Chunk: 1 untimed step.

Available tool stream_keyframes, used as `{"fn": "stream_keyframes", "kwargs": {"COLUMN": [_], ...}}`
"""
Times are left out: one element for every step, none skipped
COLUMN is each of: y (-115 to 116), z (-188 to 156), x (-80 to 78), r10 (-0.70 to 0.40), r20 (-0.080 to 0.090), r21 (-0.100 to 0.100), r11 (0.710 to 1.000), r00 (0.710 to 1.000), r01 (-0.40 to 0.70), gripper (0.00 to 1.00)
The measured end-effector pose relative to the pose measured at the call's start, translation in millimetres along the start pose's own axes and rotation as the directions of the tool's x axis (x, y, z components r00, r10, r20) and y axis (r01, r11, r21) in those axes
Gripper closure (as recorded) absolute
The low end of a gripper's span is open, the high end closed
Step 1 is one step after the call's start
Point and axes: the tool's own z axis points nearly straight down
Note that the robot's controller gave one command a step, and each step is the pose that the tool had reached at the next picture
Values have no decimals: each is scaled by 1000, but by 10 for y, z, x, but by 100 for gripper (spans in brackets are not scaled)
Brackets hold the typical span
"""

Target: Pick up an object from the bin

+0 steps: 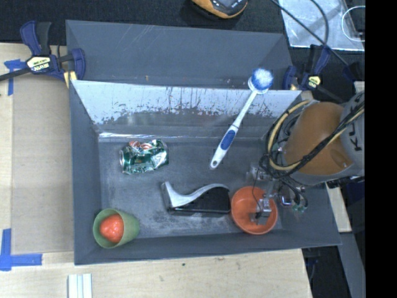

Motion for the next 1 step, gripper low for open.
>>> {"fn": "stream_keyframes", "kwargs": {"y": [172], "z": [-692], "x": [-84], "r10": [104], "r20": [12], "r21": [-2], "r11": [995], "r00": [995], "r01": [-104], "gripper": [0]}}
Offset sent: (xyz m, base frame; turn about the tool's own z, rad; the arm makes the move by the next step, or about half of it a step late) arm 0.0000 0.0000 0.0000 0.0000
